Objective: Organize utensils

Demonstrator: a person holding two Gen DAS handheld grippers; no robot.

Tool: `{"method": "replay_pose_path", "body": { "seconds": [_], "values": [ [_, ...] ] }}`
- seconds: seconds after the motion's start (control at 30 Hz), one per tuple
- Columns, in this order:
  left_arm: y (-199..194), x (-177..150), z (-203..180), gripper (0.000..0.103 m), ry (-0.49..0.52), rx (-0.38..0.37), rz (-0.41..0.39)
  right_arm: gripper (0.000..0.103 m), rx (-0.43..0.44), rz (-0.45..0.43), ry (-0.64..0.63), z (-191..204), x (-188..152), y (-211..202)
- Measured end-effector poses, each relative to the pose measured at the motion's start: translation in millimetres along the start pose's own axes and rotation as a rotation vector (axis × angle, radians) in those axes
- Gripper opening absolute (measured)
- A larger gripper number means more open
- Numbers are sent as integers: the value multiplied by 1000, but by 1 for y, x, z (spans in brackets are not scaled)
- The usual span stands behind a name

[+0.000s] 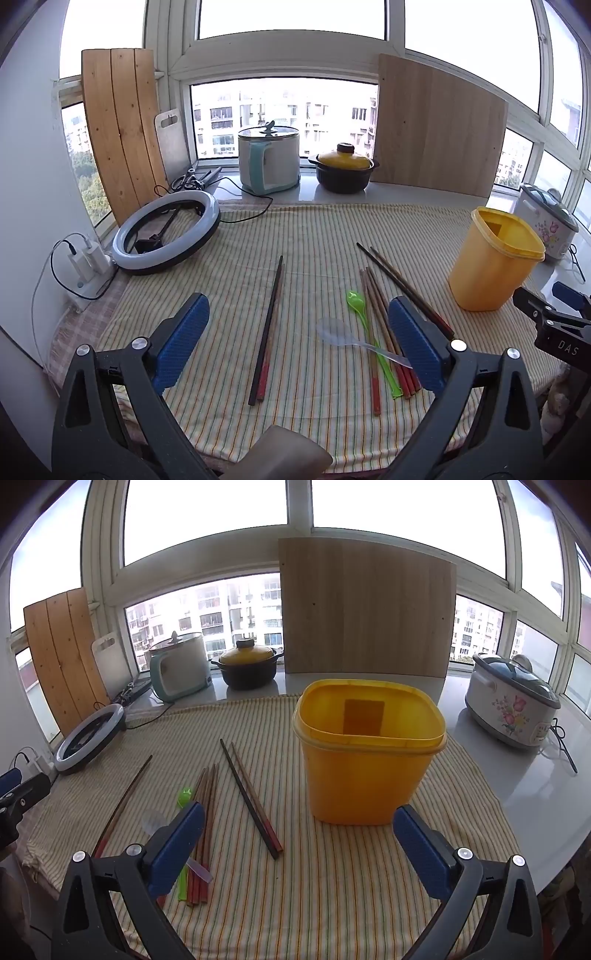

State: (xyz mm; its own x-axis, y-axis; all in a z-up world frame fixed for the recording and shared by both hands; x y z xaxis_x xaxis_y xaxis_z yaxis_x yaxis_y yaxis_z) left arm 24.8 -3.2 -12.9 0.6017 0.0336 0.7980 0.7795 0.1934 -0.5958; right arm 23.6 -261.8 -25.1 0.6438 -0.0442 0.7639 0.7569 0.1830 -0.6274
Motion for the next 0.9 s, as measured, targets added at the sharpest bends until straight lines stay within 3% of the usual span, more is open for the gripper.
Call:
{"method": "replay_pose_path", "body": {
  "seconds": [0.9],
  "values": [
    [-3,2,0,99,-11,-2,-4,103,11,3,-9,4,-3,3]
  ]
}}
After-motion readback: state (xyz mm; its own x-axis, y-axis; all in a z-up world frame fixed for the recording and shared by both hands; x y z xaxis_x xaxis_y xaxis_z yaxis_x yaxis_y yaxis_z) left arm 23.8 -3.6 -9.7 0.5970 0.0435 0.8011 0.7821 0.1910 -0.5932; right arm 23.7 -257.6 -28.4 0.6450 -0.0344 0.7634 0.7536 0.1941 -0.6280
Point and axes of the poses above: each gripper's, at about its wrist camera, not at the fingertips, and y roughly the way its jaws point, z to its left, x to its top, the point moved 3 cm from there along y, roughly the way its jaws point, and after that the axes turned 11 degrees about x, right-handed, at the moved point
